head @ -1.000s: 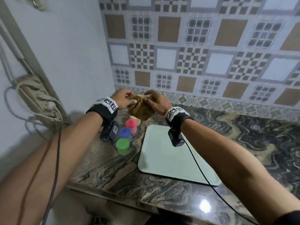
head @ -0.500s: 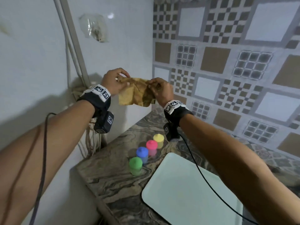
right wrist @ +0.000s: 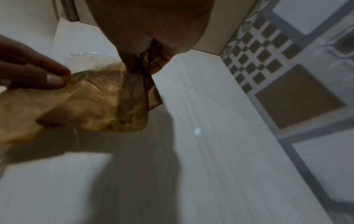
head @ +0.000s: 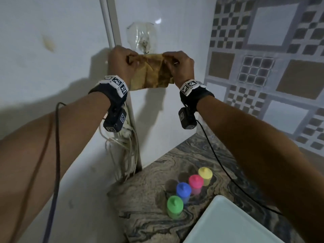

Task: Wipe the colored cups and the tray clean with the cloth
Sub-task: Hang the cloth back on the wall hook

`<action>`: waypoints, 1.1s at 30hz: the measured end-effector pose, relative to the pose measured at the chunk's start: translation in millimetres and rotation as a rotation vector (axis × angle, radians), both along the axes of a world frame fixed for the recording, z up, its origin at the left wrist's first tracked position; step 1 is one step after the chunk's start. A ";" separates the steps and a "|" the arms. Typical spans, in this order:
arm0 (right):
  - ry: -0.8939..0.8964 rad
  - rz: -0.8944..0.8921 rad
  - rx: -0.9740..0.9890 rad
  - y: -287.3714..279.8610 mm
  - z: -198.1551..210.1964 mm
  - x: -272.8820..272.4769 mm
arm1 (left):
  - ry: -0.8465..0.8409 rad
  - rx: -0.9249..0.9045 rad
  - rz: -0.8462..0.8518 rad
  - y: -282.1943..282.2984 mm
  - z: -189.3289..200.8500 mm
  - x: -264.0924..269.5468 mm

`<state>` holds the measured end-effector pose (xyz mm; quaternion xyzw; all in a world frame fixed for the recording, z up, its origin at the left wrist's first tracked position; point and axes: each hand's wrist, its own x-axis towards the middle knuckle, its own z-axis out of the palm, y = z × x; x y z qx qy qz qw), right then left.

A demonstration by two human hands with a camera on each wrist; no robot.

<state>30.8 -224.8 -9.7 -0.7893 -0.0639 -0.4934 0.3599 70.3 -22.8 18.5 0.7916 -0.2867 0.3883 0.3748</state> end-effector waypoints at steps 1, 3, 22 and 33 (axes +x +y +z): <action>-0.034 0.001 -0.011 2.7 8.1 10.0 | -0.051 0.029 0.032 1.7 5.1 6.7; -0.088 -0.007 -0.006 6.7 21.2 28.7 | -0.147 0.082 0.063 2.2 11.8 16.2; 0.053 0.103 -0.048 17.6 -6.5 53.3 | -0.612 0.361 0.419 1.0 -19.4 19.8; 0.016 -0.066 -0.260 16.4 -3.1 49.8 | -0.578 0.531 0.558 3.1 -7.5 13.3</action>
